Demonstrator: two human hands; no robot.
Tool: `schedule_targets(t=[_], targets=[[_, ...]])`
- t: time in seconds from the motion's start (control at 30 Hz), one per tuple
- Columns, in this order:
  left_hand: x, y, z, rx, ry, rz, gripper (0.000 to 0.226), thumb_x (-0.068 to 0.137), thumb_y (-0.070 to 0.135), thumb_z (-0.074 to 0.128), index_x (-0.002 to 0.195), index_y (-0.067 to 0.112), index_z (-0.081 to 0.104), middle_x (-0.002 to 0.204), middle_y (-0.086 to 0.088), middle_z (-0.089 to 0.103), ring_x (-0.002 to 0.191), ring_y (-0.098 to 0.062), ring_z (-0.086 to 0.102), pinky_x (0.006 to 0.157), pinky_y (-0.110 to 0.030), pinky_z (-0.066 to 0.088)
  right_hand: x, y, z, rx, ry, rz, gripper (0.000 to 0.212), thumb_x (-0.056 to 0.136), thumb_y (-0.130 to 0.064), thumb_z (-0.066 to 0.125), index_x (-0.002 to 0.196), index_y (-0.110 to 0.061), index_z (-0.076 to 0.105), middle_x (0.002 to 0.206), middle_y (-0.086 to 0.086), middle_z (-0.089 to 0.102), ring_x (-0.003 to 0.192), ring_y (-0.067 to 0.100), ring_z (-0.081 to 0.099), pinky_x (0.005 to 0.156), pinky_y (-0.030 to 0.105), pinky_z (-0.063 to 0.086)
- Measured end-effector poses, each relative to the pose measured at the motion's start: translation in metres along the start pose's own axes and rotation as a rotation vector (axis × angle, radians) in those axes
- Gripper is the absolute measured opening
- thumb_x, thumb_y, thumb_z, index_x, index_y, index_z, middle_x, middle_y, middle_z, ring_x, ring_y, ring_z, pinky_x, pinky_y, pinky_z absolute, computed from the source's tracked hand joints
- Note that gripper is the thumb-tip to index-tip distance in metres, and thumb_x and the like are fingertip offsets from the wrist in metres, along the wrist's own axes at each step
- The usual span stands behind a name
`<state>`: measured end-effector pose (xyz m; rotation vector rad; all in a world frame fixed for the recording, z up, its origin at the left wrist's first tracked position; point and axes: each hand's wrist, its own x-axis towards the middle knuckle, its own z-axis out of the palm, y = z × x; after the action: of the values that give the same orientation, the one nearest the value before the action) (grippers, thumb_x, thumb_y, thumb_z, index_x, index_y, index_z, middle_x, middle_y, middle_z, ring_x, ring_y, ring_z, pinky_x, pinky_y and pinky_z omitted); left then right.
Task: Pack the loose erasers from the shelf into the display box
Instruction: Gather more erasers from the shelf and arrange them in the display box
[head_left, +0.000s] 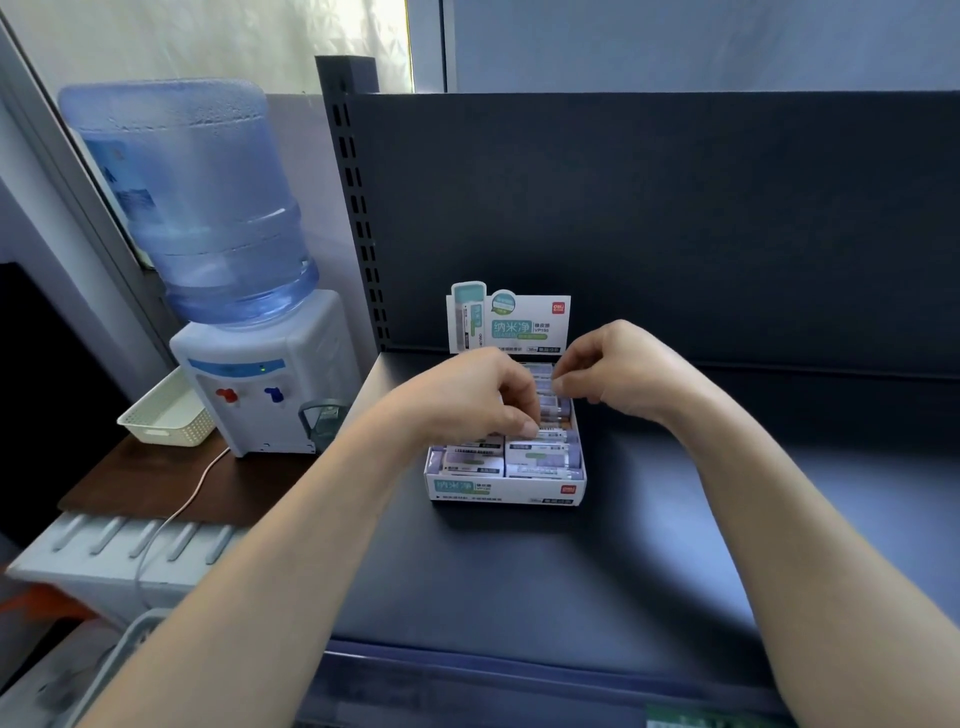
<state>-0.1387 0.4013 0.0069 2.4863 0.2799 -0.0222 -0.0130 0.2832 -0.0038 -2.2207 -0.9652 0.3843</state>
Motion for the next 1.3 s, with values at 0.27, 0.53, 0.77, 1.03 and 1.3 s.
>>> schedule_targets(t=[0.27, 0.53, 0.77, 1.03, 1.3], targets=[[0.005, 0.002, -0.001, 0.077, 0.02, -0.018, 0.004, 0.079, 0.019, 0.074, 0.077, 0.019, 0.07, 0.063, 0.013, 0.059, 0.055, 0.001, 0.051, 0.054, -0.014, 0.041, -0.007, -0.005, -0.002, -0.145, -0.188, -0.004, 0.019, 0.072, -0.017, 0.079, 0.074, -0.019, 0.06, 0.065, -0.006, 0.054, 0.06, 0.01, 0.048, 0.057, 0.024, 0.038], [0.002, -0.005, 0.0, -0.004, 0.051, -0.046, 0.015, 0.085, 0.006, 0.065, 0.082, 0.018, 0.074, 0.059, 0.016, 0.059, 0.048, 0.007, 0.053, 0.051, -0.005, 0.042, -0.009, -0.005, -0.006, -0.169, -0.234, -0.029, 0.02, 0.073, -0.016, 0.079, 0.072, -0.02, 0.059, 0.065, -0.008, 0.054, 0.061, 0.008, 0.048, 0.057, 0.023, 0.037], [0.008, -0.003, -0.001, 0.088, 0.03, -0.037, 0.012, 0.082, 0.009, 0.069, 0.087, 0.017, 0.076, 0.072, 0.01, 0.066, 0.059, 0.004, 0.058, 0.05, -0.006, 0.041, -0.005, -0.003, 0.0, -0.191, -0.141, -0.023, 0.021, 0.071, -0.017, 0.08, 0.074, -0.017, 0.059, 0.067, -0.007, 0.056, 0.064, 0.012, 0.05, 0.062, 0.028, 0.042], [0.013, -0.006, 0.001, 0.144, 0.045, 0.0, 0.009, 0.081, 0.018, 0.072, 0.088, 0.019, 0.077, 0.079, 0.01, 0.067, 0.076, -0.005, 0.06, 0.062, -0.013, 0.043, -0.007, -0.004, -0.007, -0.136, -0.181, -0.022, 0.014, 0.077, -0.015, 0.073, 0.07, -0.018, 0.062, 0.061, -0.007, 0.058, 0.059, 0.011, 0.053, 0.059, 0.025, 0.042], [0.015, -0.004, -0.002, 0.167, -0.014, 0.009, 0.01, 0.081, 0.016, 0.071, 0.087, 0.02, 0.077, 0.089, 0.006, 0.07, 0.077, -0.004, 0.06, 0.063, -0.011, 0.045, -0.009, -0.006, -0.008, -0.131, -0.213, -0.019, 0.011, 0.078, -0.015, 0.073, 0.073, -0.017, 0.064, 0.06, -0.006, 0.058, 0.056, 0.009, 0.052, 0.055, 0.021, 0.039]])
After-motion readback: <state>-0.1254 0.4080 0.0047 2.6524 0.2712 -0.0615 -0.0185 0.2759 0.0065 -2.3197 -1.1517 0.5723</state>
